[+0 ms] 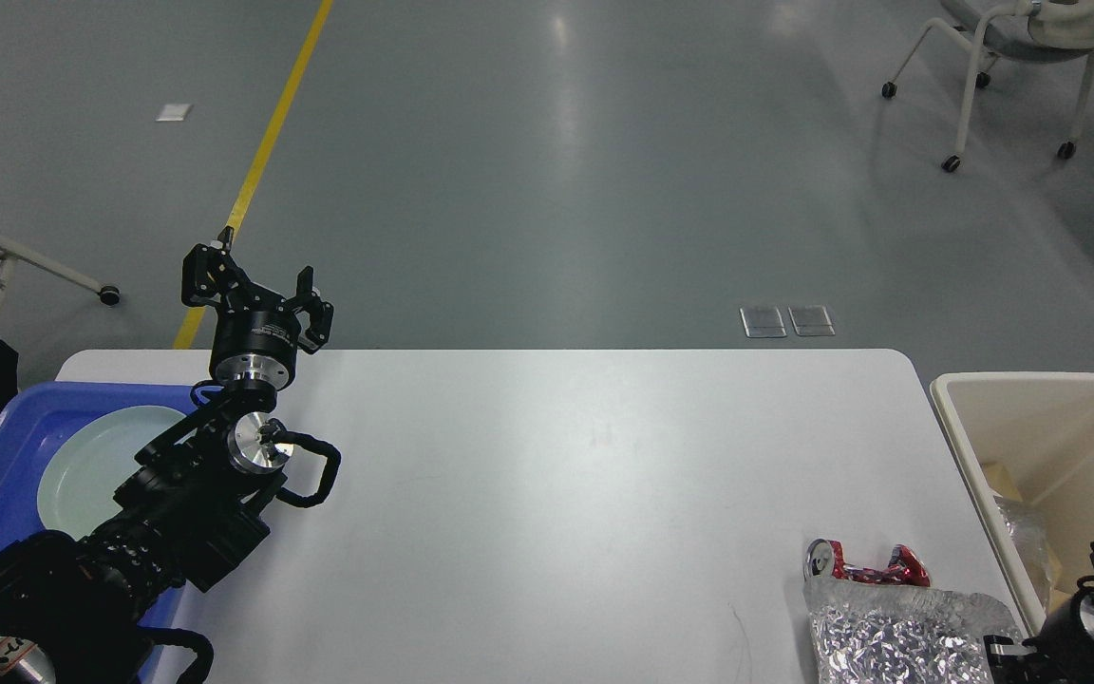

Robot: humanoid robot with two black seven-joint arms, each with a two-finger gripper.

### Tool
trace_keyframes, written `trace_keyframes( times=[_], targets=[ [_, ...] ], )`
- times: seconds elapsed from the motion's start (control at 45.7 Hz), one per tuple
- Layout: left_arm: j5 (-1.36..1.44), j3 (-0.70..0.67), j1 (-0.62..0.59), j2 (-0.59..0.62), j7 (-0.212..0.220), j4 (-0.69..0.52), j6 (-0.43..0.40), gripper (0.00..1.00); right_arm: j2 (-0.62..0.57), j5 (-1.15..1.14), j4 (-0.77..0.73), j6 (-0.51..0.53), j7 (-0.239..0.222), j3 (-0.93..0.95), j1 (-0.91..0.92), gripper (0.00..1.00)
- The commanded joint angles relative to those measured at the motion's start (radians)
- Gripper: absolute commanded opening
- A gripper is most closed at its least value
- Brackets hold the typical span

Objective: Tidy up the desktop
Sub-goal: 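Lower the right gripper to the clear bag of crumpled foil, then grasp the clear foil bag and lift it toward the bin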

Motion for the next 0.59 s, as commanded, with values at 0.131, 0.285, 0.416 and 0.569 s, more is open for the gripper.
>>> trace_keyframes(
  times=[0.131,0.285,0.416,0.569],
  targets=[
    [0.000,0.000,0.000,0.000,0.000,0.000,0.000,1.00,-0.005,0.007,-0.001,0.004,0.009,0.002,0.000,0.09],
    [0.000,-0.001,0.000,0.000,0.000,0.000,0.000,1.00,-0.006,0.030,0.001,0.011,0.049,0.002,0.006,0.00],
    [0.000,0.000,0.000,0.000,0.000,0.000,0.000,1.00,-0.015,0.046,0.005,0.014,0.074,0.000,0.013,0.00],
    [0.000,0.000,0.000,0.000,0.000,0.000,0.000,1.00,-0.051,0.047,0.017,0.063,0.092,0.009,0.035,0.00]
  ],
)
